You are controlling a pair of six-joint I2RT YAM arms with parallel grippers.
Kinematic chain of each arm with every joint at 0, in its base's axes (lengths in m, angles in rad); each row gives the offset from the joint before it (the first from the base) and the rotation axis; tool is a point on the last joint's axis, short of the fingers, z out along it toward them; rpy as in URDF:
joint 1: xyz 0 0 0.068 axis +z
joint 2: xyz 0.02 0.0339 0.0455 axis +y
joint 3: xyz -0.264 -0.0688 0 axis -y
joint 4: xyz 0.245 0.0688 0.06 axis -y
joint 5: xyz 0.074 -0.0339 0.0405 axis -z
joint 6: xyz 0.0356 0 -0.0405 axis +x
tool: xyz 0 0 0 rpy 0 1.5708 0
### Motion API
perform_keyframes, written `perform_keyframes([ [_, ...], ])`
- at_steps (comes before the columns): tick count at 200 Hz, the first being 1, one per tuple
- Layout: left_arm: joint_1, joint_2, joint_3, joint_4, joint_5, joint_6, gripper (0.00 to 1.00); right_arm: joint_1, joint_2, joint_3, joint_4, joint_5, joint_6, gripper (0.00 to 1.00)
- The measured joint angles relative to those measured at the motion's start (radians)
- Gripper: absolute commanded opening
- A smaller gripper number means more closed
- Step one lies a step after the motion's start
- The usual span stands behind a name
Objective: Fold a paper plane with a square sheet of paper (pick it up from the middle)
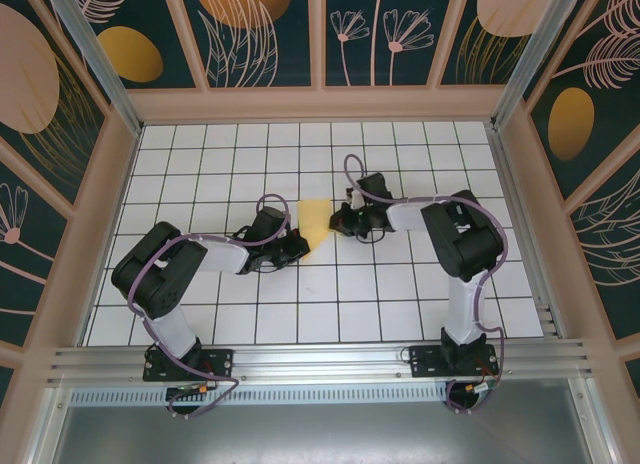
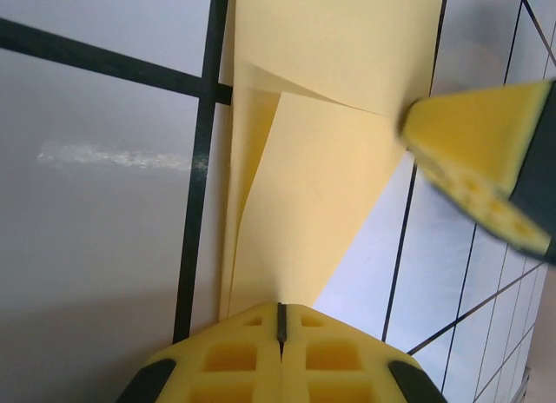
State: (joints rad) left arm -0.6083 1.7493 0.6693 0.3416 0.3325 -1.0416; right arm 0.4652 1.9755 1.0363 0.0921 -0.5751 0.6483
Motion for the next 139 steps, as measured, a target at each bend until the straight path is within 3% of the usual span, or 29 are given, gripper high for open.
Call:
perform_keyframes([
  [46,0.000,-0.006,0.002,-0.013,-0.003,0.002,0.00,-0.048,-0.027,0.020,-0.040,0.071,-0.024,0.00],
  [85,0.000,-0.008,0.016,-0.040,-0.004,0.017,0.00,0.028,-0.085,0.020,-0.043,0.072,-0.031,0.00],
  [139,0.000,-0.008,0.027,-0.060,-0.004,0.035,0.00,0.108,-0.041,0.019,-0.044,0.020,-0.029,0.00],
])
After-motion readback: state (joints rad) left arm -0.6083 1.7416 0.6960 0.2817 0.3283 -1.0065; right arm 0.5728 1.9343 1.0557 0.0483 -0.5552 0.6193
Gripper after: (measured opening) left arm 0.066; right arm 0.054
